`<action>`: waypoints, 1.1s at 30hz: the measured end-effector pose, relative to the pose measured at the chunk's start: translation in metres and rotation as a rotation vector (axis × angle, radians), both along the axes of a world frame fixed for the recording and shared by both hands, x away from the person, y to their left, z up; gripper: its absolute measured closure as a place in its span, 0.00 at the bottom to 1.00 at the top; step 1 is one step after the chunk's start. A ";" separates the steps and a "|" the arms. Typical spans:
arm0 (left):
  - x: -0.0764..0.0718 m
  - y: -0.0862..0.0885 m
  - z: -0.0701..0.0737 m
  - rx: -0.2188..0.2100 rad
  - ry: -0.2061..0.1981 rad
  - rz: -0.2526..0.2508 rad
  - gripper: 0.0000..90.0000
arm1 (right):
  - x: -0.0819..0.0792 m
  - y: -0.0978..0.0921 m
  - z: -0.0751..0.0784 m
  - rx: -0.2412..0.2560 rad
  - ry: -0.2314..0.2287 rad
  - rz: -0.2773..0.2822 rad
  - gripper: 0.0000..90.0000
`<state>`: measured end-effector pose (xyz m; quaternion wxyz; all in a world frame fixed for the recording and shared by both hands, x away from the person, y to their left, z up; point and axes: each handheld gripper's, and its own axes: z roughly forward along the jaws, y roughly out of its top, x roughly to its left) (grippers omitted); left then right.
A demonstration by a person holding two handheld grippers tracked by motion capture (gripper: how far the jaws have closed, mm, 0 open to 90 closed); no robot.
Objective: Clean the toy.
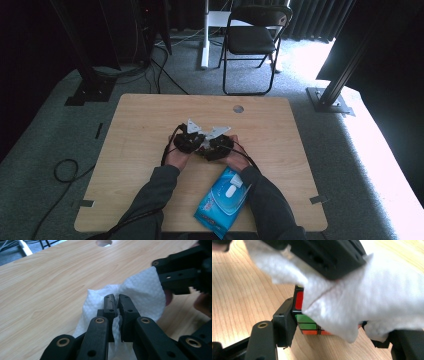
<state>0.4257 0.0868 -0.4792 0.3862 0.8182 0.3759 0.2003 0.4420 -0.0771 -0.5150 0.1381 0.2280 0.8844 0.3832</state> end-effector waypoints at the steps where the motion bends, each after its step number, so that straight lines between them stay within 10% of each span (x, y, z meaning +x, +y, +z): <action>1: 0.001 0.002 0.000 0.000 0.002 0.008 0.95 | 0.000 0.000 0.000 0.000 0.000 0.000 0.38; 16: 0.009 0.040 0.004 -0.011 0.013 0.115 0.95 | -0.001 -0.001 0.002 0.005 -0.019 -0.009 0.38; 33: 0.013 0.065 -0.023 0.051 0.079 0.169 0.95 | -0.004 -0.001 0.004 0.008 -0.044 0.001 0.38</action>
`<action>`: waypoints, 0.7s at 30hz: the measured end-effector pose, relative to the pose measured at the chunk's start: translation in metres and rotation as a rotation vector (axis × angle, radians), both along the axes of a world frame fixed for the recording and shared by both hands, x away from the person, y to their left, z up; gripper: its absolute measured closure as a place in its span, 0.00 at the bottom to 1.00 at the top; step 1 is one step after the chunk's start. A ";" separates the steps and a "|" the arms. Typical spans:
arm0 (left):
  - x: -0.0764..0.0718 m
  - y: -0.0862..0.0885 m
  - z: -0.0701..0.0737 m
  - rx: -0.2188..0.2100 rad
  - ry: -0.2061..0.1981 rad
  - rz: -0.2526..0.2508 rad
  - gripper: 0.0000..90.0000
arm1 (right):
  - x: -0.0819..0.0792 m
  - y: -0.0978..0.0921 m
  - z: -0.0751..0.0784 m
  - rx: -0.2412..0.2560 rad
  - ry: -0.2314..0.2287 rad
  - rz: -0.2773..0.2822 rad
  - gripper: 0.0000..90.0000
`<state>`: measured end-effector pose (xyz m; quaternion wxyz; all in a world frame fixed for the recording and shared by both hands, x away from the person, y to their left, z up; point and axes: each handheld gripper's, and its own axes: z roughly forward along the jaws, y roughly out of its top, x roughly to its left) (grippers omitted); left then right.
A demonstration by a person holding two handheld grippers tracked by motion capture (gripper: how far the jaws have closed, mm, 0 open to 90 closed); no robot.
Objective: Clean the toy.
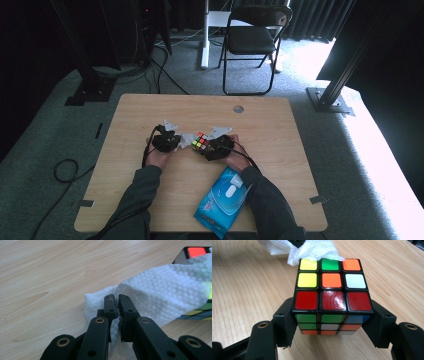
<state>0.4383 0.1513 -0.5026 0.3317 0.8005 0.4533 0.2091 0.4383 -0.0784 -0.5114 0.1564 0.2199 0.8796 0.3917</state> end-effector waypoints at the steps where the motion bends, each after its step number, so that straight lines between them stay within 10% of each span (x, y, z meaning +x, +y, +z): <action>1: 0.000 -0.002 0.001 0.002 -0.001 -0.008 0.95 | 0.000 0.000 0.000 -0.002 -0.003 0.003 0.38; 21: -0.004 -0.033 0.017 -0.025 -0.025 -0.134 0.95 | -0.005 0.002 0.002 -0.006 -0.019 0.041 0.38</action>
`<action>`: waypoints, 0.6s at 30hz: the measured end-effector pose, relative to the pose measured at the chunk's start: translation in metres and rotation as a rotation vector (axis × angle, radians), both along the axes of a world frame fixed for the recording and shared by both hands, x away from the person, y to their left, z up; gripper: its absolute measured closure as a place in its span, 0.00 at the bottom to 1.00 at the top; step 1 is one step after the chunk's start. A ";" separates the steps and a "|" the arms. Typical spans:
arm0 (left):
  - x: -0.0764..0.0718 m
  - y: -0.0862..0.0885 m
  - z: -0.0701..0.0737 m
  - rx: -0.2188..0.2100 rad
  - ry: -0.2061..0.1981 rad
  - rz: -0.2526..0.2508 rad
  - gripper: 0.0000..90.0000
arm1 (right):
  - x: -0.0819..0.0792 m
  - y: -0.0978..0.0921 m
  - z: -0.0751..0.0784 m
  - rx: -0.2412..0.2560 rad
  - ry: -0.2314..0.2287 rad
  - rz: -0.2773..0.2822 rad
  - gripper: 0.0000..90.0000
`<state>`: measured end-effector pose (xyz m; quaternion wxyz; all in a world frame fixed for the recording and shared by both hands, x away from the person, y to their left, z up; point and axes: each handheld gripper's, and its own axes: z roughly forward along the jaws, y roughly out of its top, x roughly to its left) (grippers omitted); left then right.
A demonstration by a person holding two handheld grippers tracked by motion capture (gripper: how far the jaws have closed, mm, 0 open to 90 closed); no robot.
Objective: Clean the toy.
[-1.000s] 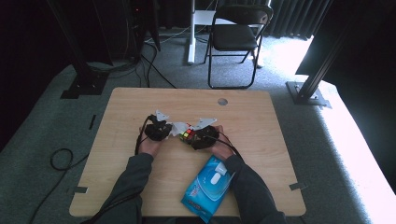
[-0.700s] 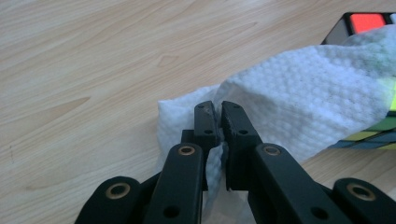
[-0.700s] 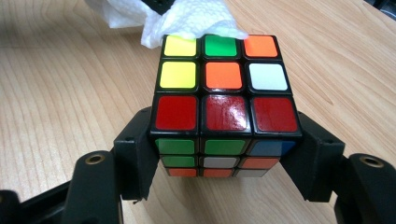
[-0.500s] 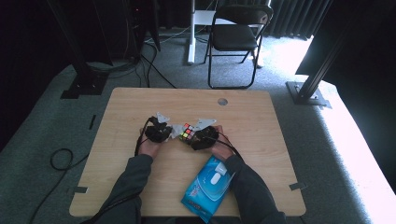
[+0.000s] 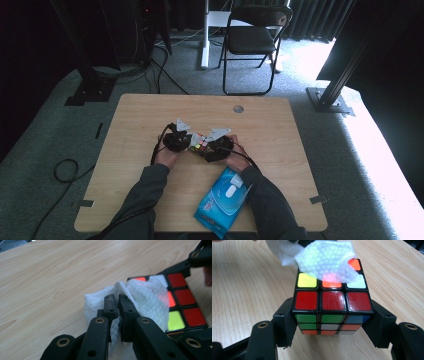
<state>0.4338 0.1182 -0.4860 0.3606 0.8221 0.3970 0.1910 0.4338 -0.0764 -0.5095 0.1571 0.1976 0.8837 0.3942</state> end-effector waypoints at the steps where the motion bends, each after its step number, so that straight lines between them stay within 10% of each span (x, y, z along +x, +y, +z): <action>1: 0.000 0.000 0.001 -0.006 -0.003 0.002 0.95 | 0.000 0.000 0.000 -0.004 -0.002 0.002 0.38; 18: 0.001 0.000 -0.004 0.008 0.001 0.002 0.95 | -0.001 0.001 0.000 -0.016 -0.012 0.007 0.38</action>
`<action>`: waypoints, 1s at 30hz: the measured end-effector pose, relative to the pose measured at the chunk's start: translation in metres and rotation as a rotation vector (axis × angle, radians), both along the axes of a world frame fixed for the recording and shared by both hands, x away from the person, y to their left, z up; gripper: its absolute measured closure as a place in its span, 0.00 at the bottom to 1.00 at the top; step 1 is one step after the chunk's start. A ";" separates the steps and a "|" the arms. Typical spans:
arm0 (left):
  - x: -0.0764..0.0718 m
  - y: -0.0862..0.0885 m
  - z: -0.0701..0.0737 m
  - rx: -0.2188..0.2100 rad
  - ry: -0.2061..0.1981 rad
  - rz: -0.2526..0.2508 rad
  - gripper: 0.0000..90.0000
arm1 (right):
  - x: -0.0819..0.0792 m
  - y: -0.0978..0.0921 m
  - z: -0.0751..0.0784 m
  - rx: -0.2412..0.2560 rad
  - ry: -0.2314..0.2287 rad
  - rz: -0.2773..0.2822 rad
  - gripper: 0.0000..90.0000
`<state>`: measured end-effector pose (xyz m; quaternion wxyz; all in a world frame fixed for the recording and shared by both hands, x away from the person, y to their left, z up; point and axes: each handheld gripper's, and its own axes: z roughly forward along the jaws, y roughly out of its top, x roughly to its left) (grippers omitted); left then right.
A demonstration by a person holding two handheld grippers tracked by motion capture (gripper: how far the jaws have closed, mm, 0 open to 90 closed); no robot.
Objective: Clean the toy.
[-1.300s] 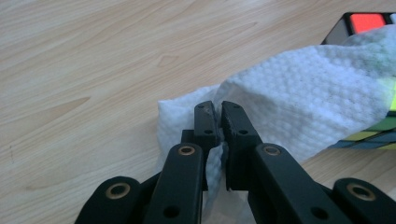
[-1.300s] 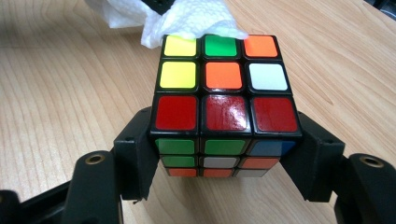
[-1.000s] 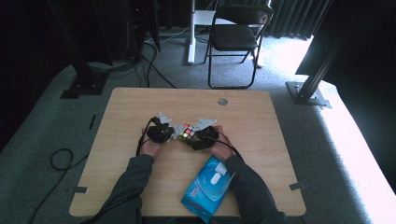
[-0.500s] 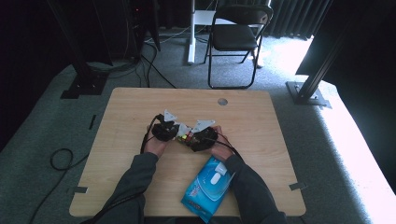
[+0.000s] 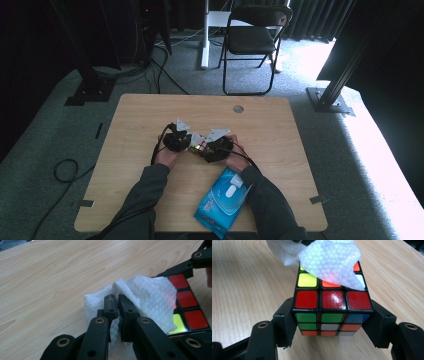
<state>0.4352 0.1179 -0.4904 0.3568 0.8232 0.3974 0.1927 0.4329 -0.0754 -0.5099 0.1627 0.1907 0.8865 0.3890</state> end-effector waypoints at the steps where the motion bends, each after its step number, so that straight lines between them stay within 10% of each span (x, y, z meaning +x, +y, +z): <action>1: 0.000 0.000 -0.001 0.003 0.004 0.000 0.95 | 0.000 0.000 0.000 0.003 -0.002 -0.001 0.38; 30: 0.002 0.003 -0.014 -0.029 0.030 0.000 0.95 | -0.003 0.002 0.000 -0.009 -0.015 0.032 0.38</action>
